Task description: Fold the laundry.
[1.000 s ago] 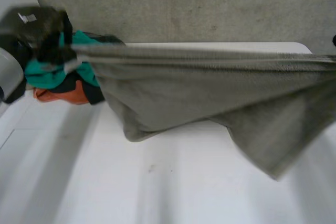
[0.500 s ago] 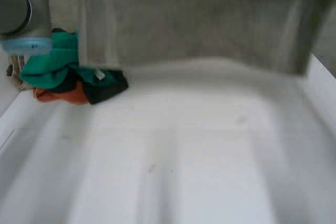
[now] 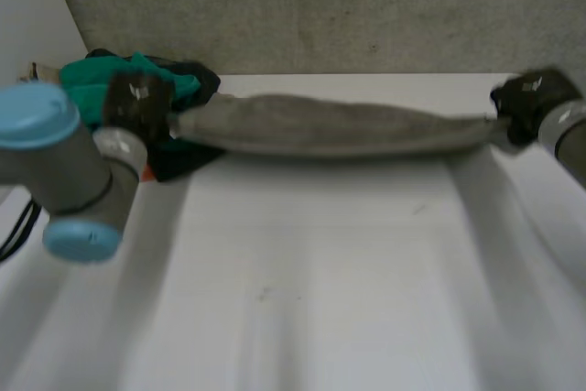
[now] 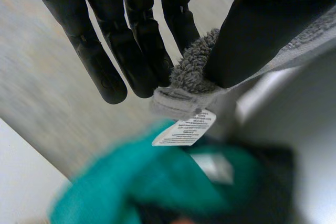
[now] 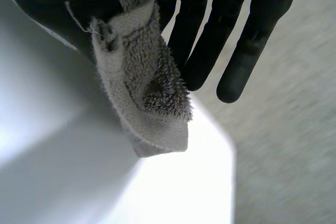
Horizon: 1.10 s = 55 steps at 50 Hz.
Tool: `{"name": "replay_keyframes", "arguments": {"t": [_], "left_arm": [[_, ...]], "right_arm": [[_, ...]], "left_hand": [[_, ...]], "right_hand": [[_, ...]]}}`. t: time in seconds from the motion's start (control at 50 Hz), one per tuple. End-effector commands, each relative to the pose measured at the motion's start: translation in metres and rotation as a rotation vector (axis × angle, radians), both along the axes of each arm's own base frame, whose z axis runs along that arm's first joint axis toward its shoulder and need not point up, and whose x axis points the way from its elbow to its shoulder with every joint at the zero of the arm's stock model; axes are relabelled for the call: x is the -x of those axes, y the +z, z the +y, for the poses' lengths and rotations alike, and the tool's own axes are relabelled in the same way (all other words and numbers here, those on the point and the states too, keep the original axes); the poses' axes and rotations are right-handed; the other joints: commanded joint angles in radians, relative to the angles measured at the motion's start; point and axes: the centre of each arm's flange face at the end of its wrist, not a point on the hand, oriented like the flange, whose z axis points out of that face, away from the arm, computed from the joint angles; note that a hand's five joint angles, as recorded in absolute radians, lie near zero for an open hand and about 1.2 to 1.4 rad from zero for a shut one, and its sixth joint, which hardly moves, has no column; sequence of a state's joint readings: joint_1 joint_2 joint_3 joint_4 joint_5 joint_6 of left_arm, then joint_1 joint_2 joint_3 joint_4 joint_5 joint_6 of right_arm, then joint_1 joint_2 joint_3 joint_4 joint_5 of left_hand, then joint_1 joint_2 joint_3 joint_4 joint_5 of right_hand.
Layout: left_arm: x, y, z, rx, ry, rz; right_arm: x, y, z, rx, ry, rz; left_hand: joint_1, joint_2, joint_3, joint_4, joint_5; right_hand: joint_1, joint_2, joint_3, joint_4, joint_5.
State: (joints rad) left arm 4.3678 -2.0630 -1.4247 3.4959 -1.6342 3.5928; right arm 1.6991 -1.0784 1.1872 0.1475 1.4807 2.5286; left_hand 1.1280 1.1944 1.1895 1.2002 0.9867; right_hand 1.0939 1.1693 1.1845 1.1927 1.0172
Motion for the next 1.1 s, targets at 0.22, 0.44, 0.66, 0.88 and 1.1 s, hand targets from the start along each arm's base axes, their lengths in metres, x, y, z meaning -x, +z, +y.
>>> {"name": "replay_keyframes", "arguments": {"t": [0.22, 0.44, 0.66, 0.88, 1.1], "left_arm": [[-0.056, -0.019, 0.162, -0.334, -0.151, -0.538], [-0.018, -0.030, 0.077, -0.237, -0.107, -0.420], [0.020, -0.061, 0.034, -0.239, -0.049, -0.423], [0.053, 0.106, -0.037, 0.385, 0.050, -0.045], [0.027, 0.158, -0.038, 0.545, 0.145, 0.072]], "right_arm": [[0.061, -0.018, 0.126, -0.346, 0.074, 0.447], [0.036, -0.040, 0.072, -0.256, 0.056, 0.266], [0.035, -0.067, 0.042, -0.251, -0.007, 0.292], [0.017, 0.095, -0.045, 0.571, -0.123, 0.070], [0.007, 0.122, -0.040, 0.605, -0.092, -0.001]], "left_hand": [[0.268, 0.202, 0.207, 0.196, 0.235], [0.268, 0.202, 0.207, 0.196, 0.235], [0.268, 0.202, 0.207, 0.196, 0.235], [0.268, 0.202, 0.207, 0.196, 0.235], [0.268, 0.202, 0.207, 0.196, 0.235]], "right_hand": [[0.302, 0.227, 0.212, 0.204, 0.205], [0.302, 0.227, 0.212, 0.204, 0.205], [0.302, 0.227, 0.212, 0.204, 0.205], [0.302, 0.227, 0.212, 0.204, 0.205], [0.302, 0.227, 0.212, 0.204, 0.205]]}}
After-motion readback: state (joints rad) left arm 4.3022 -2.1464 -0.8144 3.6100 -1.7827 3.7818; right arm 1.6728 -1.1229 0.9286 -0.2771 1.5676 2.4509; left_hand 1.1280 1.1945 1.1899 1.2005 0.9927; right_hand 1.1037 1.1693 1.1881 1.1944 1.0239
